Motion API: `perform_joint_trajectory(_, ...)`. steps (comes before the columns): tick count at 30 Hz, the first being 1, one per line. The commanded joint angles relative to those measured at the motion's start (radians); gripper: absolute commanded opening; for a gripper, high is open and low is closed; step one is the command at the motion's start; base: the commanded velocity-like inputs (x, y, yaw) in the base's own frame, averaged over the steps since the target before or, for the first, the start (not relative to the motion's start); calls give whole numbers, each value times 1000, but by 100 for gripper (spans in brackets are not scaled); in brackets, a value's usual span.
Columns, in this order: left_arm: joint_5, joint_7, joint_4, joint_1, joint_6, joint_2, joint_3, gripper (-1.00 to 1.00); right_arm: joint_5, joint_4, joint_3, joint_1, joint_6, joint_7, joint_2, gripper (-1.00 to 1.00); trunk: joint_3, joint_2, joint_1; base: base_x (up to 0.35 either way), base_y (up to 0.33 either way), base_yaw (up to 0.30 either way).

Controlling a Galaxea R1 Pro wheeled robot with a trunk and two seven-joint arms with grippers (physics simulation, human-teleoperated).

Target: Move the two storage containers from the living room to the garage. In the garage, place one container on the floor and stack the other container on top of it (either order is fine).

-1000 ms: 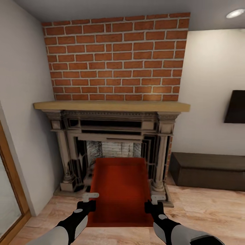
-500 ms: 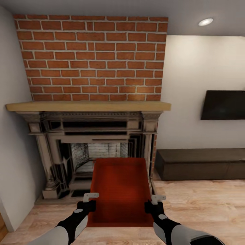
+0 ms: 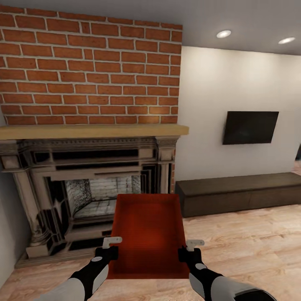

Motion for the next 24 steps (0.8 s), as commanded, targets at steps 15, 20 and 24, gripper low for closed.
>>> perform_joint_trajectory(15, 6, 17, 2, -1, -4, 18, 9, -100, -30, 2, -9, -2, -9, -5, -1, -100, -1, -1, 0, 0, 0, -282)
perform_joint_trajectory(20, 6, 17, 0, -1, -4, 18, 10, -100, -30, 2, -9, -2, -9, -5, -1, -100, -1, -1, 0, 0, 0, -282)
perform_joint_trajectory(24, 6, 17, 0, -1, -4, 18, 9, -100, -30, 2, -9, -2, -9, -5, -1, -100, -1, -1, 0, 0, 0, -282)
